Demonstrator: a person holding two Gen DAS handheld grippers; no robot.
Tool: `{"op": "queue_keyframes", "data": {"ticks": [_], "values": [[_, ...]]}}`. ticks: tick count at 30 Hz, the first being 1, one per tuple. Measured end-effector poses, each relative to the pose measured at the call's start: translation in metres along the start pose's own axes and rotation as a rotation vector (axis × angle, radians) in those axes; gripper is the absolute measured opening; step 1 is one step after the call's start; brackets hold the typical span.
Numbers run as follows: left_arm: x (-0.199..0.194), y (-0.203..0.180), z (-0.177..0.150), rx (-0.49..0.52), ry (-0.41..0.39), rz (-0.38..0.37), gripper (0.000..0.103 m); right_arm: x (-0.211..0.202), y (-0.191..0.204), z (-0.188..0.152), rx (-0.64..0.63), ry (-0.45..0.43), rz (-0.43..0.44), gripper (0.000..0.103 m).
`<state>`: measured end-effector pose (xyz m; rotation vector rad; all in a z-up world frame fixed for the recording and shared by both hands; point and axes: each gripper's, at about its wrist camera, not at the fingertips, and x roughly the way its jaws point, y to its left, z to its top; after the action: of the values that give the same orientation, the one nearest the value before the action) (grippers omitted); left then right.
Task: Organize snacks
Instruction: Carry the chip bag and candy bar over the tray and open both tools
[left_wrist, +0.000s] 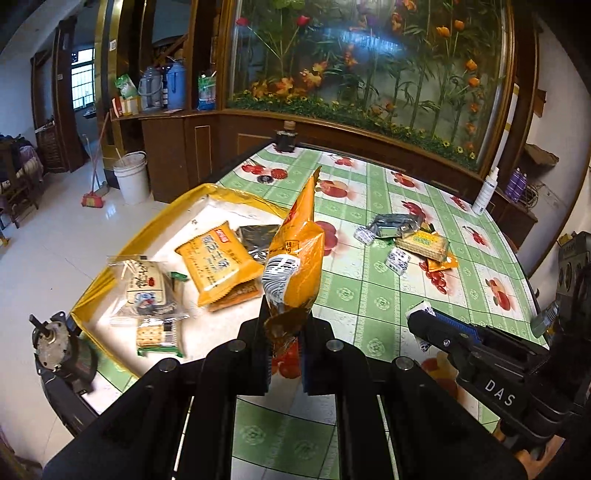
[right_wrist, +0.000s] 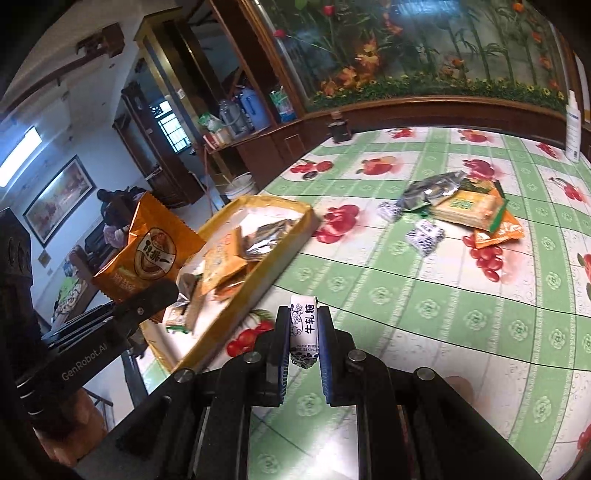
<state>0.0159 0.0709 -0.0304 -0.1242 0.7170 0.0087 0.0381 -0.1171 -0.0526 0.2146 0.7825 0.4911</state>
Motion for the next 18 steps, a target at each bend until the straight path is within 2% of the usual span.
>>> {"op": "queue_keyframes", "data": {"ticks": [18], "values": [[0.011, 0.052, -0.001, -0.077, 0.003, 0.092, 0.009, 0.038, 0.057, 0.010, -0.091, 0.060, 0.060, 0.014]]}}
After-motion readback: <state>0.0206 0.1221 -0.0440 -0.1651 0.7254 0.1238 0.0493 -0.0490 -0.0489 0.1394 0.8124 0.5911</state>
